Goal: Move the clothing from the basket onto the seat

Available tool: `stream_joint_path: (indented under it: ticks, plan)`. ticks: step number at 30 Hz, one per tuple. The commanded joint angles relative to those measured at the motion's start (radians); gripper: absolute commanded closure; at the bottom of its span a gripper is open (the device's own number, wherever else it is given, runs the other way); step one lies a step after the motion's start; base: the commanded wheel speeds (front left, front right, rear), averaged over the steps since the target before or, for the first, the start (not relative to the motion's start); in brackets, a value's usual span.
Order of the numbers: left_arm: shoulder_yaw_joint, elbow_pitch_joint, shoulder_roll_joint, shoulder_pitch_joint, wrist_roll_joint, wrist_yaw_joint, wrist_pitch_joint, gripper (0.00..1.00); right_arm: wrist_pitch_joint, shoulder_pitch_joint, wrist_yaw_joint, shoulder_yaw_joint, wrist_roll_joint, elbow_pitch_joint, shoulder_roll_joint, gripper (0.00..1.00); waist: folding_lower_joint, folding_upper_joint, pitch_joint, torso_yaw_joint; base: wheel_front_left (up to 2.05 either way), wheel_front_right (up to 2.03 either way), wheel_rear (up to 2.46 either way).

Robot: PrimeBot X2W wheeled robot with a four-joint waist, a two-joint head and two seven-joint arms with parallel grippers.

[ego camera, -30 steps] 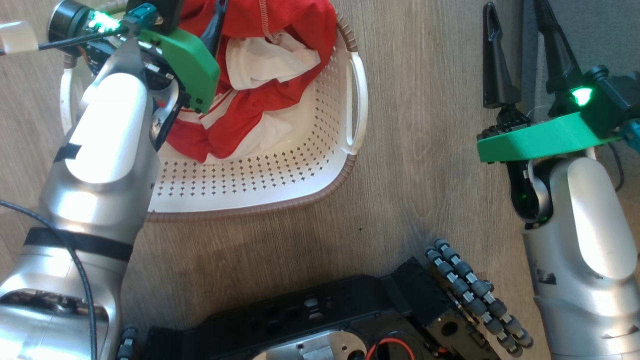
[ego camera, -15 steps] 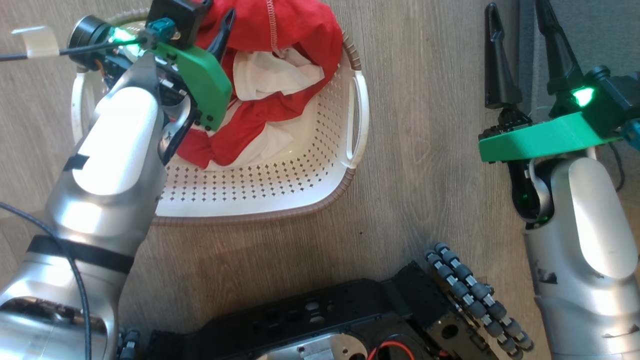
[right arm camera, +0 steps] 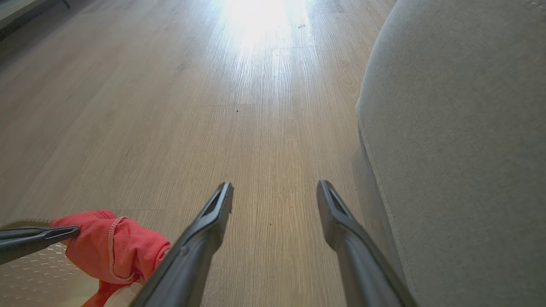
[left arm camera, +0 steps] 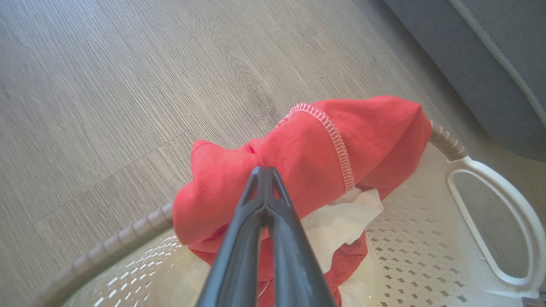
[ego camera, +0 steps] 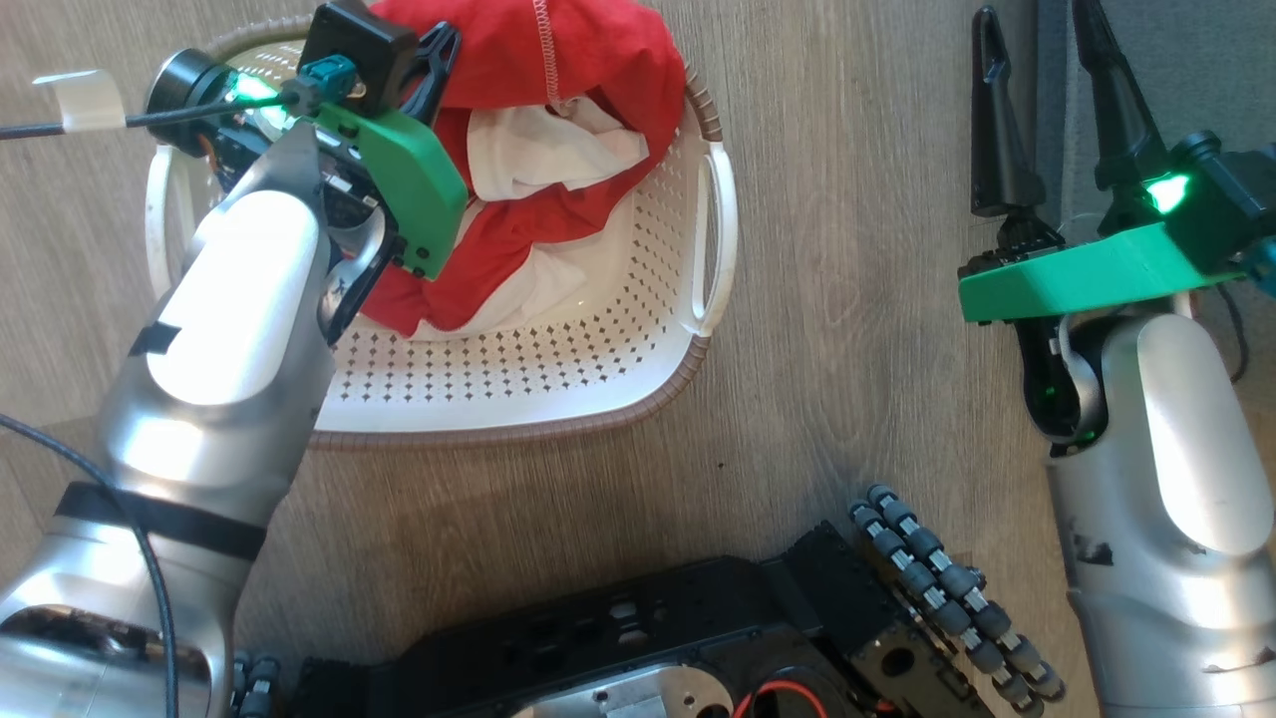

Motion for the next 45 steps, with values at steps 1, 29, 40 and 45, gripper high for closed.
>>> stream_joint_path:
  ticks: [1,29,40,45]
  plan:
    - [0.011,-0.028,0.024,0.029,-0.012,-0.001,0.002,1.0,-0.006,0.033,0.0,0.01,0.011,-0.02,0.002,0.0,0.0,0.0,0.0,0.0,0.0,0.0,0.0]
    - [0.063,-0.134,0.004,0.2,-0.143,0.032,-0.129,1.0,-0.006,0.108,0.0,-0.037,-0.031,0.036,0.002,0.0,0.0,0.0,-0.222,0.078,0.0,0.0,0.0]
    - [0.131,-0.199,-0.012,0.354,-0.204,0.069,-0.24,1.0,-0.006,0.193,0.0,-0.066,-0.074,0.056,0.002,0.0,0.0,0.0,-0.408,0.135,0.0,0.0,0.0]
    - [0.197,-0.272,-0.015,0.447,-0.201,0.099,-0.255,1.0,-0.006,0.24,0.0,-0.082,-0.111,0.055,0.002,0.0,0.0,0.0,-0.521,0.157,0.0,0.0,0.0]
